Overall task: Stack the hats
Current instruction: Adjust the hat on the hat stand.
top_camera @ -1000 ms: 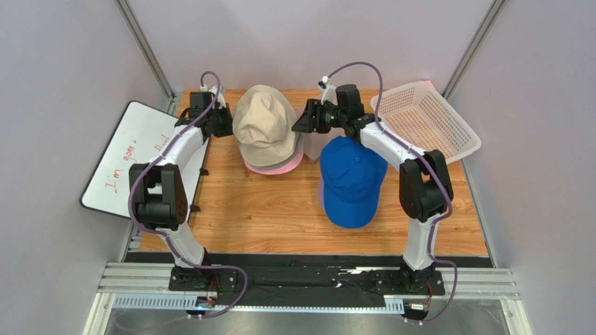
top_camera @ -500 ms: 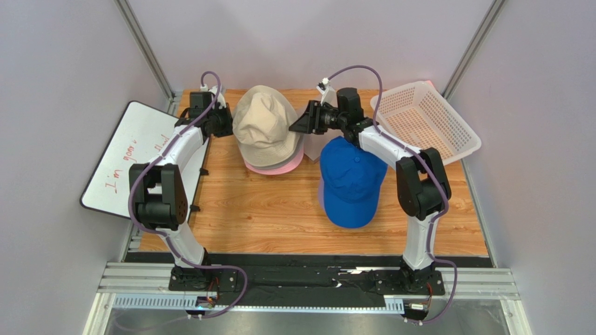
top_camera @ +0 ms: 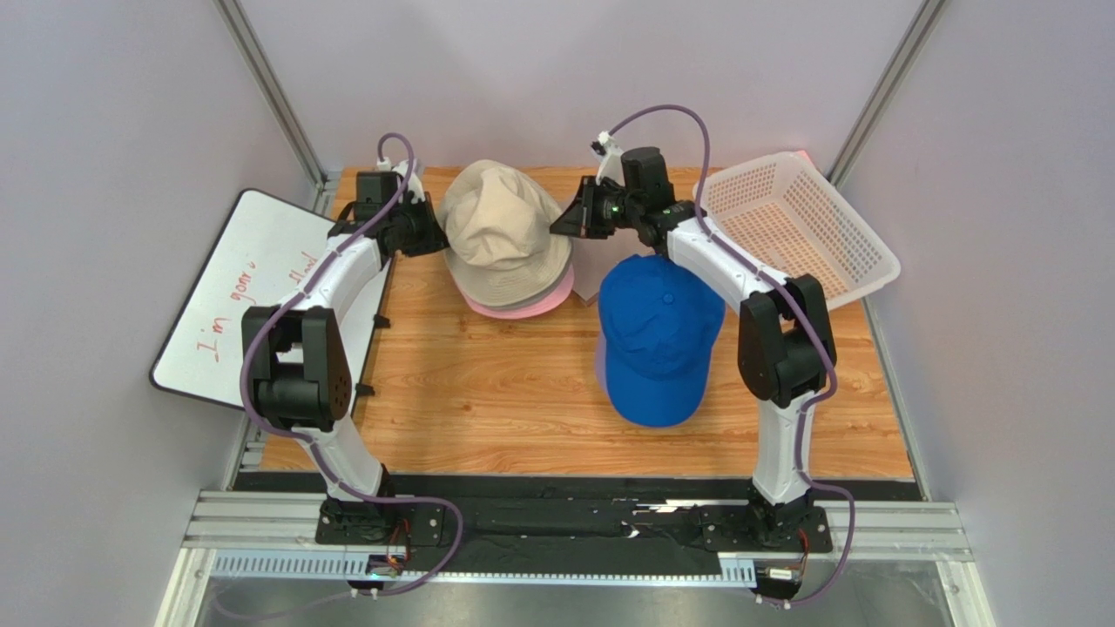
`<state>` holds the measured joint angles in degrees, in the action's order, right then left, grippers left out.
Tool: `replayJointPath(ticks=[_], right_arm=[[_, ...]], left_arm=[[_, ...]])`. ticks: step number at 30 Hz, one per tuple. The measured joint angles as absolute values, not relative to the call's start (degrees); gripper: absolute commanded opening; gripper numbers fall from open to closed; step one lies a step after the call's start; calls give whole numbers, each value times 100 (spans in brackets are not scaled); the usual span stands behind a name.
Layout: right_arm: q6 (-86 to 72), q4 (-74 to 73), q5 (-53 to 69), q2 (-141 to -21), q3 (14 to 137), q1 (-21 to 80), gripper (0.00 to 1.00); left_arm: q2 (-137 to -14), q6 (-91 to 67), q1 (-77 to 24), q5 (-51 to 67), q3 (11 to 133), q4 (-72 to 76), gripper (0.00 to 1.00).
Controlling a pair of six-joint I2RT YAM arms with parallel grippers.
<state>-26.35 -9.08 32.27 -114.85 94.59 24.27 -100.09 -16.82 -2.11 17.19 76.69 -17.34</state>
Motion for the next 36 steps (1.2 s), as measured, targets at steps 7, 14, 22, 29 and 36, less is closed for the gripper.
replayJointPath(ticks=[7, 14, 22, 29, 36], right_arm=[[-2344, -1833, 2502, -11869, 10125, 2445, 0], [-2108, -2471, 1927, -12213, 10593, 2495, 0], [-1820, -3076, 1435, -12637, 11236, 2506, 0], [-1739, -3107, 1387, -12525, 11137, 2528, 0], [-1590, -3242, 1328, -12221, 10873, 2556, 14]], left_arm=[[-10009, -1782, -217, 1811, 7710, -1667, 0], [-10082, -1920, -217, 1964, 7848, -1603, 0], [-10431, -2053, -266, 1977, 8215, -1621, 0], [-10438, -2097, -276, 1881, 8215, -1699, 0], [-10438, -2084, -305, 1697, 8145, -1789, 0]])
